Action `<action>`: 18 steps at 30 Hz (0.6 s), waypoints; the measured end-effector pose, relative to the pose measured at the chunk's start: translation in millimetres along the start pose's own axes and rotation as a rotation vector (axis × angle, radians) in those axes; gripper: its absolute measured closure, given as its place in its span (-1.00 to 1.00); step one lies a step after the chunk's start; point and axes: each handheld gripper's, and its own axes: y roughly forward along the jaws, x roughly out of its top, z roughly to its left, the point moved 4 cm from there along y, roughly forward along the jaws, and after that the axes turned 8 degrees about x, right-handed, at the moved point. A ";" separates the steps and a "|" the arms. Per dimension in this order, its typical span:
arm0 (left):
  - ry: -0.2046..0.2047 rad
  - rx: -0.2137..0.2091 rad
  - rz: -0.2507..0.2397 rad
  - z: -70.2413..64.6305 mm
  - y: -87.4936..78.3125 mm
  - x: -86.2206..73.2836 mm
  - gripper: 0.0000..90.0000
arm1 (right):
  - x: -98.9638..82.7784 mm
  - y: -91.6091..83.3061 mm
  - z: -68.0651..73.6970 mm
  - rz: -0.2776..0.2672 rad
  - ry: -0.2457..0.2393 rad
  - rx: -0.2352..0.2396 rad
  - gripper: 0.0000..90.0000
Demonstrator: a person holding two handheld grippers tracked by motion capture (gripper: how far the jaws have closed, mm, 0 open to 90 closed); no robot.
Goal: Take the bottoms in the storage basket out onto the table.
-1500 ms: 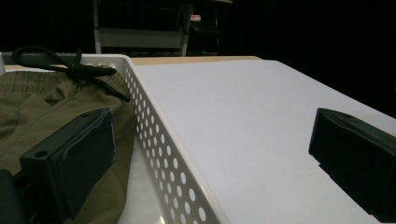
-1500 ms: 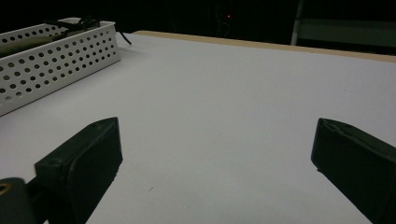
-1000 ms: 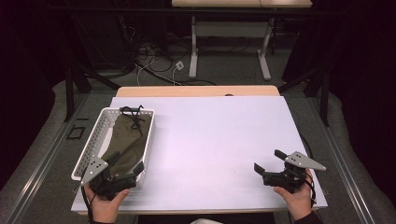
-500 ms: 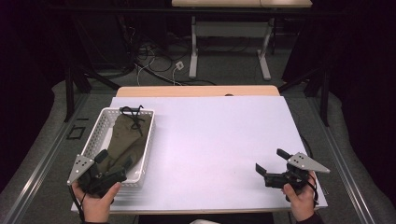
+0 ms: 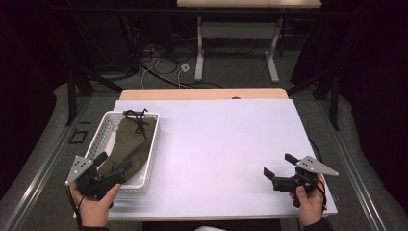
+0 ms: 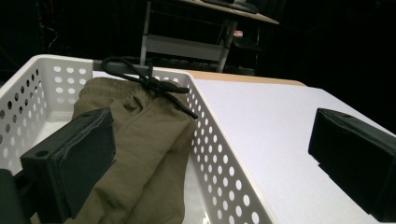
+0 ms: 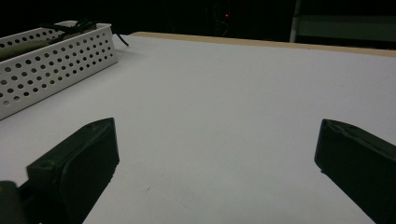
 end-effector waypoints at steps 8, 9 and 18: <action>0.055 0.010 0.021 0.6 5.8 18.1 -0.92 | -1.7 3.7 0.7 0.014 0.002 0.008 -1.00; 0.059 0.015 0.022 1.5 6.7 20.9 -0.92 | -1.9 4.2 1.0 0.012 0.004 0.009 -1.00; 0.080 0.066 0.045 14.0 18.2 37.8 -0.93 | -2.8 6.0 1.6 0.025 0.002 0.012 -1.00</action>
